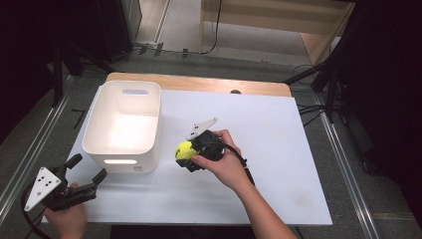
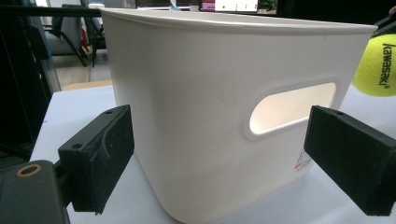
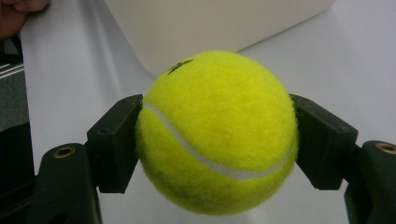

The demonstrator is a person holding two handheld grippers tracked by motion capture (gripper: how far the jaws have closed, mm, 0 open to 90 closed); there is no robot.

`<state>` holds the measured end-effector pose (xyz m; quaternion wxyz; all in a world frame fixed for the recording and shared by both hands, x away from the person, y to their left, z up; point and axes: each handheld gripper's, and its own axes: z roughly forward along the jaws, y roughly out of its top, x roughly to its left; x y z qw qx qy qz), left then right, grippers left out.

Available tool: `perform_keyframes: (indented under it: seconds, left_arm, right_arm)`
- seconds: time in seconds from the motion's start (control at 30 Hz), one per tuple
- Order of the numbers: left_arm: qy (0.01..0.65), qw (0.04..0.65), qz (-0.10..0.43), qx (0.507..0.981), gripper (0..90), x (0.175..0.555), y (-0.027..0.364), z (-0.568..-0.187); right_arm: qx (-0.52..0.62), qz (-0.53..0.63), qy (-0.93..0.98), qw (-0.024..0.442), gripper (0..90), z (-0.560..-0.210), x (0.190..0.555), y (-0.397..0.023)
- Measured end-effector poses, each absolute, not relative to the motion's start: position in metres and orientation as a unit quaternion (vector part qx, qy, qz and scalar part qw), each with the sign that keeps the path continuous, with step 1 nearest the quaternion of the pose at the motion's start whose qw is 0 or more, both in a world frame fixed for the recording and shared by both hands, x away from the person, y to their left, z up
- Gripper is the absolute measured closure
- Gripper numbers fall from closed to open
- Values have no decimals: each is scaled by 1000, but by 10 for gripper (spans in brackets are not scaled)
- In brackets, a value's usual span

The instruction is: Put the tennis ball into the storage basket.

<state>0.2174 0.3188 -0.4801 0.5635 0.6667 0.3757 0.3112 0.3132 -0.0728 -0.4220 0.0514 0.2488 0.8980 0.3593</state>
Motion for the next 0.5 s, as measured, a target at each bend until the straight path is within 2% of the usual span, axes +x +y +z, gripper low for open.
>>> perform_keyframes:
  seconds: [0.5]
  left_arm:
    - [376,563,311,667,84,217,319,-480]
  right_arm:
    - [238,366,898,53,239,-409,319,-66]
